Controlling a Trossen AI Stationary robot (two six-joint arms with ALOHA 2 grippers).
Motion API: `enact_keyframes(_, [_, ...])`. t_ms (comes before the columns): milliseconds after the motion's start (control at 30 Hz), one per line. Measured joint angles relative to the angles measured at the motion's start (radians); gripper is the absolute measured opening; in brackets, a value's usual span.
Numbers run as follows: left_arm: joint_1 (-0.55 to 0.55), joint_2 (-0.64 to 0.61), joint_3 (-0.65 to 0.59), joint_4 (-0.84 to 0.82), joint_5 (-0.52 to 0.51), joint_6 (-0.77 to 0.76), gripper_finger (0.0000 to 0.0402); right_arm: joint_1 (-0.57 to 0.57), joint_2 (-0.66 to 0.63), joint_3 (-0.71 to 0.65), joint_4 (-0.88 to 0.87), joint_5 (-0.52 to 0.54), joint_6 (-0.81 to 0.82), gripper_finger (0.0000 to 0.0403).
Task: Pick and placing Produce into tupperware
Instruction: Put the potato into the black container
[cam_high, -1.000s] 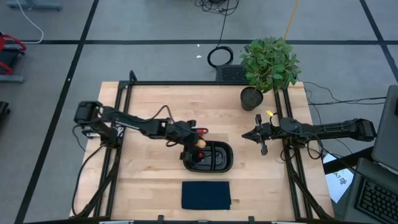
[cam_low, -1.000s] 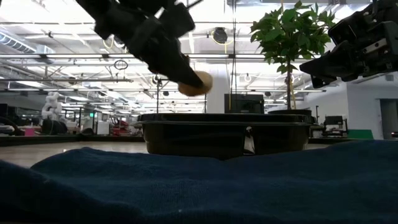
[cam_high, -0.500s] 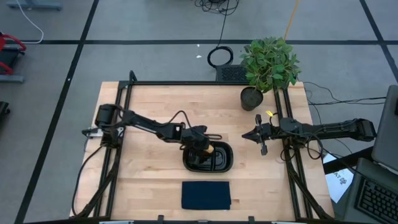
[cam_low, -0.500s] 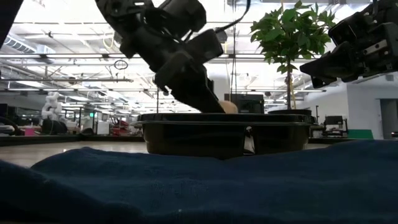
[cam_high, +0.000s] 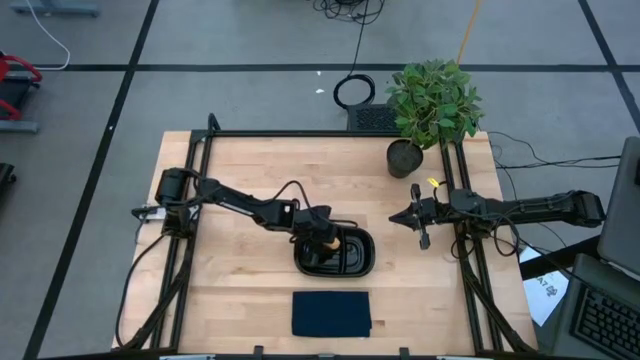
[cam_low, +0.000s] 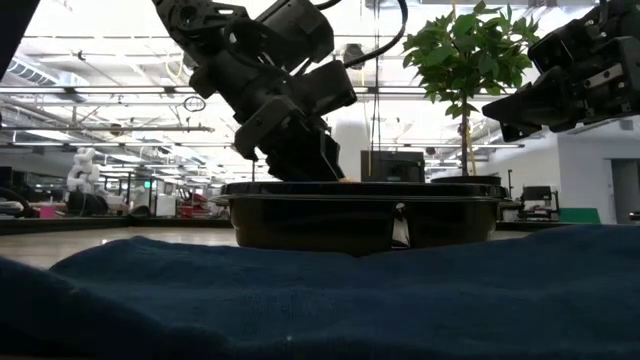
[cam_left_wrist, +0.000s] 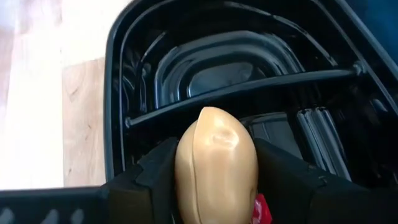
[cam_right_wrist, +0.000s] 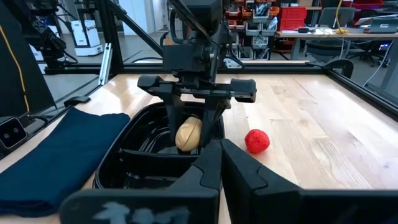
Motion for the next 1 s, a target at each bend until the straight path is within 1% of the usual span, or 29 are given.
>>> enact_keyframes(267, [-0.002, 0.0, 0.0, -0.007, -0.005, 0.0, 0.0205, 0.0, 0.0, 0.0, 0.0, 0.0, 0.0, 0.0])
enact_keyframes(400, [-0.006, 0.0, 0.0, -0.007, 0.019, 0.001, 0.0207, 0.0, 0.0, 0.0, 0.0, 0.0, 0.0, 0.0])
enact_keyframes(600, [-0.01, 0.0, -0.001, -0.007, 0.021, 0.0, 0.0207, 0.0, 0.0, 0.0, 0.0, 0.0, 0.0, 0.0])
enact_keyframes(767, [-0.009, 0.029, -0.002, 0.012, 0.02, 0.004, 0.021, 0.0, 0.0, 0.0, 0.0, 0.0, 0.0, 0.0])
enact_keyframes(1000, [-0.009, 0.069, -0.001, 0.045, 0.019, 0.013, 0.023, 0.0, 0.003, 0.0, 0.0, 0.0, 0.007, 0.0])
